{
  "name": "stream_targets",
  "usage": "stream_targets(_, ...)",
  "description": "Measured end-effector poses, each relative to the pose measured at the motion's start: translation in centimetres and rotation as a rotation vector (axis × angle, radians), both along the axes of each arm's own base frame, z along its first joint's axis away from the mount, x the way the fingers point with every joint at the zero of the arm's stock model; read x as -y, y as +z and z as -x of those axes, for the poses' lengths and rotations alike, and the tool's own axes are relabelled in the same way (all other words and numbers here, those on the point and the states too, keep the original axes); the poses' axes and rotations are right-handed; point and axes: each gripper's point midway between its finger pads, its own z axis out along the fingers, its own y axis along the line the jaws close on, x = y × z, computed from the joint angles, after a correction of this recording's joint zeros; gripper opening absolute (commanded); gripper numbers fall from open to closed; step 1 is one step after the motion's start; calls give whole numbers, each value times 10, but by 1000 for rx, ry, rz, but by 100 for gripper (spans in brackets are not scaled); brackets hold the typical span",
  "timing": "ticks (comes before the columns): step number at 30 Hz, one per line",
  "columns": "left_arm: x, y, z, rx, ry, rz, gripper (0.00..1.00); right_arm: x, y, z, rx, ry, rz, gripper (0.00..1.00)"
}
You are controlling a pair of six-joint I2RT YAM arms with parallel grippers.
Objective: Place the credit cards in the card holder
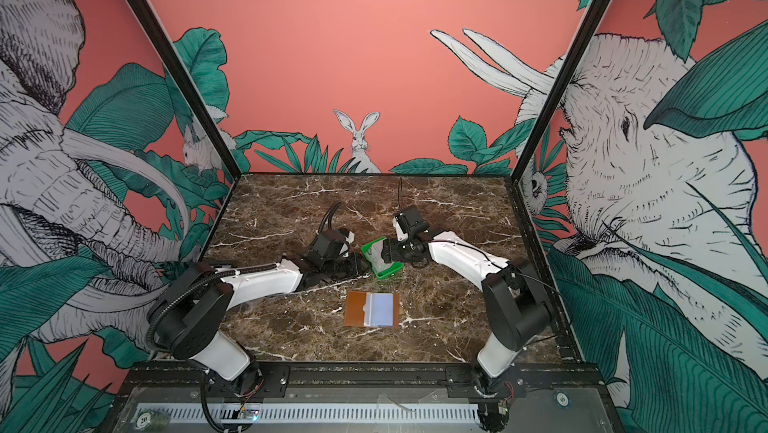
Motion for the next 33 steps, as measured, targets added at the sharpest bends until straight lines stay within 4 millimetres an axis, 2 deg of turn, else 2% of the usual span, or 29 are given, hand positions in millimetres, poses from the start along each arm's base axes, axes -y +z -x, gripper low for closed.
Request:
stream_targets(5, 10, -4, -14, -3, -5, -2, 39, -1, -13, -6, -38, 12, -16, 76)
stream_targets(13, 6, -19, -29, -39, 19, -17, 35, -9, -18, -7, -54, 24, -71, 72)
stream_targets(22, 9, -22, -32, -51, 10, -18, 29, -5, -38, 9, -102, 1, -91, 70)
stream_targets(33, 6, -27, -24, -82, -13, -51, 19, -5, -25, 30, -72, -11, -128, 70)
